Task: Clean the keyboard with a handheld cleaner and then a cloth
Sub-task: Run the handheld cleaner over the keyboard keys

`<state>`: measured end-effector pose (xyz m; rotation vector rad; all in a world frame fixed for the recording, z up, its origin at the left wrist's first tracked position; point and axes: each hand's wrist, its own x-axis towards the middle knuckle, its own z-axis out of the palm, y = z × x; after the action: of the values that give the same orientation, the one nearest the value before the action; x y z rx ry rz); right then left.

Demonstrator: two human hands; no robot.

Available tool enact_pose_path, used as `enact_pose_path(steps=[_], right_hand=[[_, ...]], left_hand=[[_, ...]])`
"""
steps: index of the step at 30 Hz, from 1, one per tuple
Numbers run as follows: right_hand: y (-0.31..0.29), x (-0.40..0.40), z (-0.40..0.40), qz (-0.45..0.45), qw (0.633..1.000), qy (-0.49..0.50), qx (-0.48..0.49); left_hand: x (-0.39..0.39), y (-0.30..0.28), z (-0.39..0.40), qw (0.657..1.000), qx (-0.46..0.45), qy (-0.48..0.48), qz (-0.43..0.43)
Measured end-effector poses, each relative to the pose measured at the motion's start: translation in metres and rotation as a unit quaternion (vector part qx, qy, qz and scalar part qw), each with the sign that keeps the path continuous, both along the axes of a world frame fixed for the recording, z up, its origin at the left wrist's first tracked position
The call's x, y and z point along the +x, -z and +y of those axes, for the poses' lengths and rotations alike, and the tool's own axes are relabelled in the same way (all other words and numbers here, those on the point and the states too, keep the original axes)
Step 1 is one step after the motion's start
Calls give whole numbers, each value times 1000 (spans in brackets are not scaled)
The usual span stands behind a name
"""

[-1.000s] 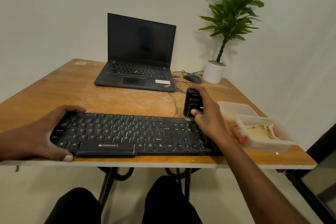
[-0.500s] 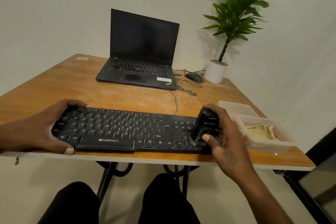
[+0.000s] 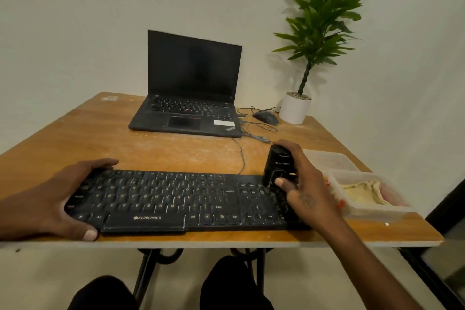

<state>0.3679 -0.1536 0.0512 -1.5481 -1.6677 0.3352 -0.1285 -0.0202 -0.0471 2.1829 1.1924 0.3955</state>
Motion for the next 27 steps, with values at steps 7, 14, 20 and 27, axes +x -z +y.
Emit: enact_pose_path(steps=[7, 14, 20, 27], right_hand=[[8, -6, -49, 35, 998, -41, 16], [6, -18, 10, 26, 999, 6, 24], [2, -20, 31, 33, 999, 9, 24], [11, -21, -40, 61, 997, -30, 21]], left_hand=[[12, 5, -17, 998, 20, -31, -53], [24, -19, -25, 996, 11, -31, -88], [26, -31, -31, 995, -3, -8, -95], [29, -37, -38, 997, -12, -4, -75]])
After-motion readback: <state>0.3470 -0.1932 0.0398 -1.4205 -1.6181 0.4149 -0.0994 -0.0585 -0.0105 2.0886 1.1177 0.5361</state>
